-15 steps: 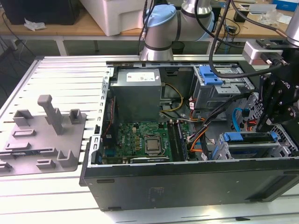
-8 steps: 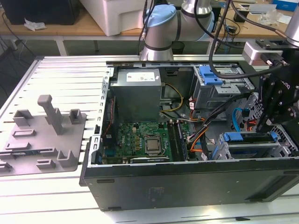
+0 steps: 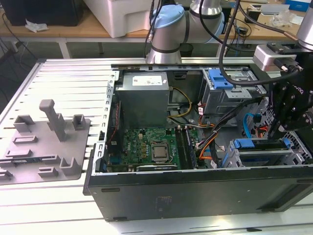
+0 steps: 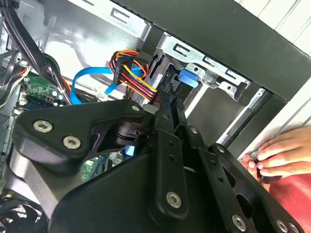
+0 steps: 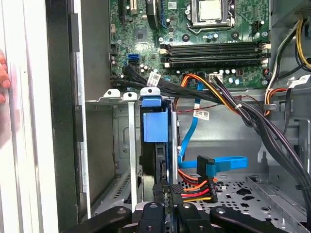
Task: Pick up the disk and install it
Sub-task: 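Insert the first disk wire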
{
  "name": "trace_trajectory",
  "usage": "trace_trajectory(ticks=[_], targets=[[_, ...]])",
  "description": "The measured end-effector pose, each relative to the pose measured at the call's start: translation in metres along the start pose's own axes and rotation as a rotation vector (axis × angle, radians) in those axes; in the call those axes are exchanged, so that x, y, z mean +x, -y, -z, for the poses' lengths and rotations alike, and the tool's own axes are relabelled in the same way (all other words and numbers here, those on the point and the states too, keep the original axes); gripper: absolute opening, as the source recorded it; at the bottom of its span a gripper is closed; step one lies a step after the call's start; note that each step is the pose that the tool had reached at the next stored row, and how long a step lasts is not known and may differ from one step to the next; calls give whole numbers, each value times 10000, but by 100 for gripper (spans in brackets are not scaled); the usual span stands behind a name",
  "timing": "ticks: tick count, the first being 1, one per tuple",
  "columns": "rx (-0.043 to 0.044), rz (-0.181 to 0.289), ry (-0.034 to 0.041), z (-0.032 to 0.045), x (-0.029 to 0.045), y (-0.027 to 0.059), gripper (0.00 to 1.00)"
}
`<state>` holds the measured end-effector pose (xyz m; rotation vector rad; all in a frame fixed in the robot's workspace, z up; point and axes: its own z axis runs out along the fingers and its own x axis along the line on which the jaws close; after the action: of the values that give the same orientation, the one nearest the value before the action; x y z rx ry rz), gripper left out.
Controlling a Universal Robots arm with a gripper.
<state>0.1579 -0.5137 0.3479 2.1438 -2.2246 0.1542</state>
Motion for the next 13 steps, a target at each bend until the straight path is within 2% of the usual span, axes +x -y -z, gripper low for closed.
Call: trace_trajectory(ticks=[13], targets=[[0,0,-2,-10,6,0,17]])
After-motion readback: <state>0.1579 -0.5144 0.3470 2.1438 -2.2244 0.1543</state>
